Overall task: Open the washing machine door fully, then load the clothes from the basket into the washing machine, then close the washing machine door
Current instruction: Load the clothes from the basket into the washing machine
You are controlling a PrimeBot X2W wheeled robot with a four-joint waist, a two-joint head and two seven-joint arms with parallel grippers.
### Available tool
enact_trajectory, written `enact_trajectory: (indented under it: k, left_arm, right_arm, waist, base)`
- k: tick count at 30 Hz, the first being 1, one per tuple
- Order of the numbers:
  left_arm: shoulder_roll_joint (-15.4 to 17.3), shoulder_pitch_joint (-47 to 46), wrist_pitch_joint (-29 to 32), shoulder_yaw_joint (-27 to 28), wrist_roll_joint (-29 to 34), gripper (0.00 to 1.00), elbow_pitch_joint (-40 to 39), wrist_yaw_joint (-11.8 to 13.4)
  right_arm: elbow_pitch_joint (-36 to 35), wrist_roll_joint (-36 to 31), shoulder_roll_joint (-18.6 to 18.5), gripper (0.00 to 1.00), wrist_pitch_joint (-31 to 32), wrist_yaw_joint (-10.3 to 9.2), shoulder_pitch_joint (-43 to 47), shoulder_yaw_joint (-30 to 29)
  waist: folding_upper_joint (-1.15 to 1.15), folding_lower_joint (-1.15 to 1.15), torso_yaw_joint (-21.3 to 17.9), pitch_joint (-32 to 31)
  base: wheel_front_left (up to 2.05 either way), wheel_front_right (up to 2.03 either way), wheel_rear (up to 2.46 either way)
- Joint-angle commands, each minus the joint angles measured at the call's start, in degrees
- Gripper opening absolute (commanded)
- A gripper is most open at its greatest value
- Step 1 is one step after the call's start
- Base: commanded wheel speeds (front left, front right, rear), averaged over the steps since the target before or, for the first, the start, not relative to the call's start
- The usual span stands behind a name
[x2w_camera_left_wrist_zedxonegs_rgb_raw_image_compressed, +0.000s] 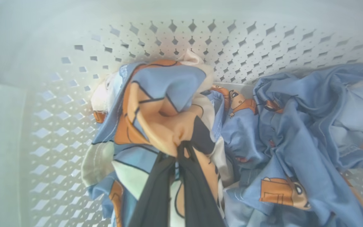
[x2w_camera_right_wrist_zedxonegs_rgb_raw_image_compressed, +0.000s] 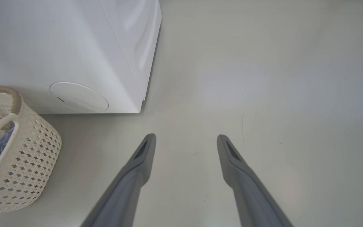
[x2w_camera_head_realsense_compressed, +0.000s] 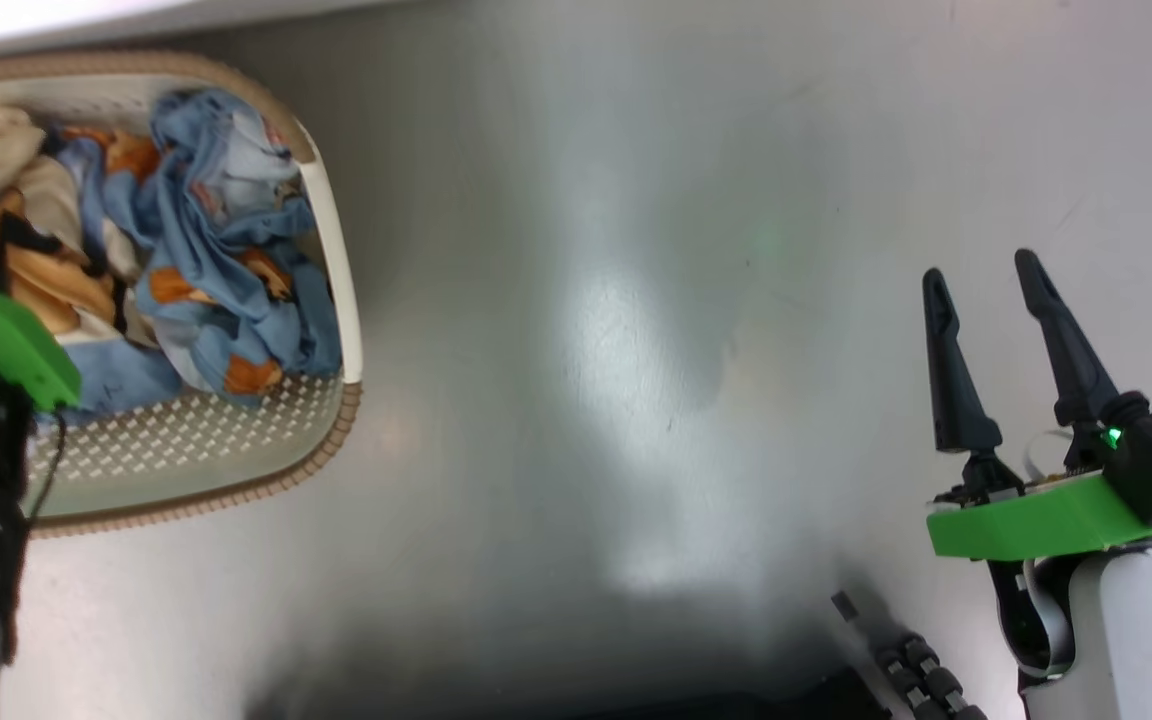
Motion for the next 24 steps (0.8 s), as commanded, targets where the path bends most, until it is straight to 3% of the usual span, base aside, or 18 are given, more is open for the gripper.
enact_trajectory:
  k: [1, 10, 24]
  left_arm:
    - [2.8, 3.9, -1.3, 0.7, -0.3, 0.00, -0.5, -0.1]
    - [1.7, 8.4, -3.5, 0.4, -1.1, 0.00, -5.2, -0.3]
    - [0.2, 25.6, -3.6, 7.9, -0.4, 0.00, -27.8, 1.3]
  right_arm:
    - [-0.6, 0.1, 0.3, 1.00, -0.3, 0.08, 1.2, 1.1]
    - [1.3, -0.3, 0.3, 1.00, -0.3, 0.08, 1.0, 1.6]
    - [4.5, 0.4, 0.3, 1.00, -0.3, 0.08, 2.1, 3.3]
  waist:
    - [0.00, 0.00, 0.6, -2.5]
    - [0.00, 0.00, 2.1, -8.6]
    - [0.00, 0.00, 2.8, -19.7]
  base:
    - [0.00, 0.00, 0.00]
    - [0.00, 0.00, 0.00]
    - [0.00, 0.00, 0.00]
